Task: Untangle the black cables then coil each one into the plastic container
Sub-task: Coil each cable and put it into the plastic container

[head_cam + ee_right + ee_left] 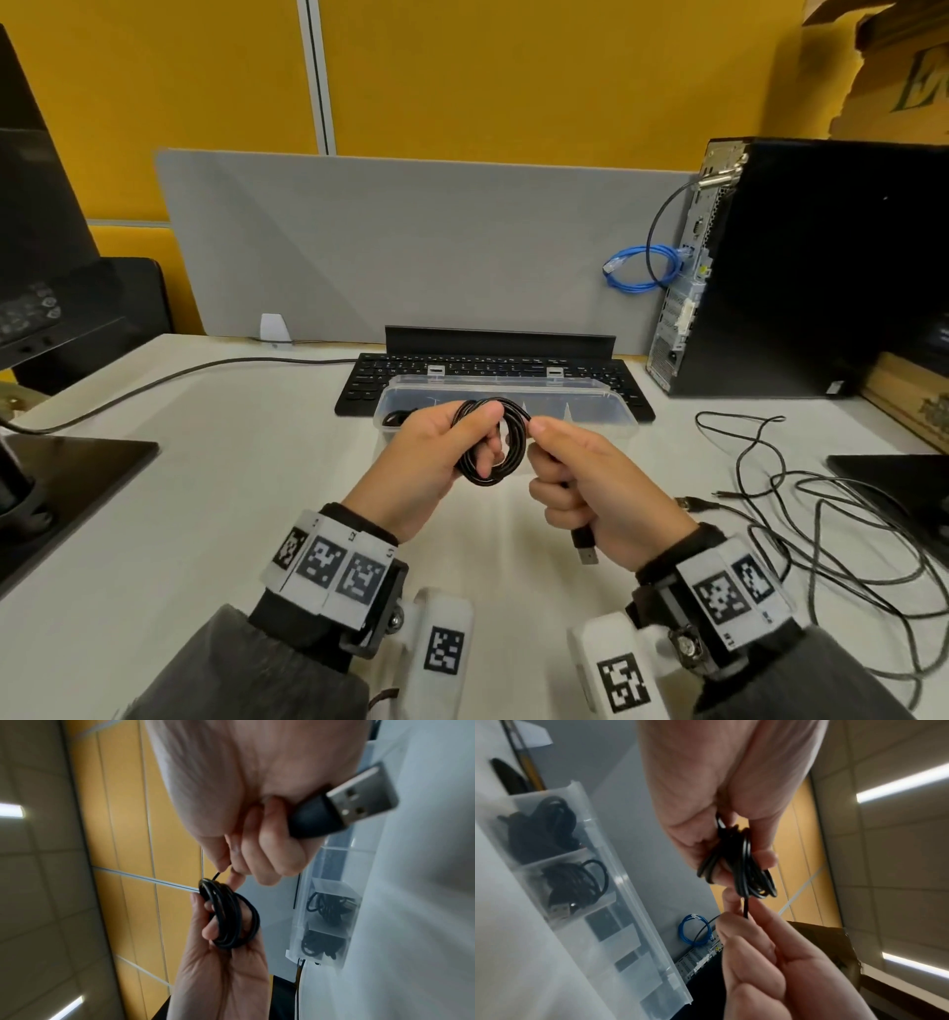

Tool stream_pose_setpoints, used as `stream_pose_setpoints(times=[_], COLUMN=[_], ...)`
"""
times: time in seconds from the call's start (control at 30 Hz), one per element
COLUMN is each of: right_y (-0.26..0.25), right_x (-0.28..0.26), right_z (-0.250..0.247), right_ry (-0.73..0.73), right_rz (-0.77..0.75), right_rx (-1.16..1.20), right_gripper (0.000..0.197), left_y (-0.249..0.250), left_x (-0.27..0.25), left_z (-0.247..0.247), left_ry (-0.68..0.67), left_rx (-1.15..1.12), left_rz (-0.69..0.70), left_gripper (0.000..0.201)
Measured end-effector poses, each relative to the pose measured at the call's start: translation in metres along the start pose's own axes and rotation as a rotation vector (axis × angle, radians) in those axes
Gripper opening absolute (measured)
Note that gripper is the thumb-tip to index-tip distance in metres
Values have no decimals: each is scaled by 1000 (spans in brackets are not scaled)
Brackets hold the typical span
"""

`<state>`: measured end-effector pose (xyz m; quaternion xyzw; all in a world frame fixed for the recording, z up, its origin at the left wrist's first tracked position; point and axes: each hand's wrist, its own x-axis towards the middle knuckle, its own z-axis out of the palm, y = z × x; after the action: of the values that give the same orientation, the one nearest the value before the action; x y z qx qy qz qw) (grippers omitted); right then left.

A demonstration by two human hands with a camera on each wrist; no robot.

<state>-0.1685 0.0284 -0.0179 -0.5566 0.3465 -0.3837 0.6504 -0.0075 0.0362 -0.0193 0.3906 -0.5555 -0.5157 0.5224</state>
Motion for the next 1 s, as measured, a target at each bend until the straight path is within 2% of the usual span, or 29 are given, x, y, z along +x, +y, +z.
stream_pose_setpoints(times=[0.1,0.2,0.33,0.43,0.6,0.7,0.77,0.83,0.93,0.97,1.0], right_y=[2,7,10,12,13,8,4,2,3,1,0], right_x=[-3,-2,1,1,-1,-3,-4,-5,-1,-1,-1], right_z=[-4,-3,-4,-5,1,1,-4,-12,-28,-31,-33], right_ry=[4,12,57,44,62,44,31,62,229,321,395], right_rz=[13,-2,-29,-21,-29,-47,-78,-140,-226,-237,-268], right_rx=[28,-84,-87,-107,-45,-32,-69,-301,-985,-1096,-1093], right_gripper=[24,31,29,29,22,15,13,15,26,27,27], left_y=[3,4,-4,-11,-15,-17,-14,-12,-6,-5,-5], left_x=[-3,-6,1,4,4,5,4,4,2,1,0], left_z=[4,11,10,4,5,6,6,5,7,8,11], left_ry=[-82,-126,-20,69,30,-1,34,45,2,-23,-47], left_rx=[-63,-160,-161,-77,-87,46,116,102,-1,-23,-31], left_rz=[-18,-79,-142,-144,-119,-110,-119,-93,-48,-41,-36], left_gripper=[27,27,27,28,29,40,39,37,38,38,38])
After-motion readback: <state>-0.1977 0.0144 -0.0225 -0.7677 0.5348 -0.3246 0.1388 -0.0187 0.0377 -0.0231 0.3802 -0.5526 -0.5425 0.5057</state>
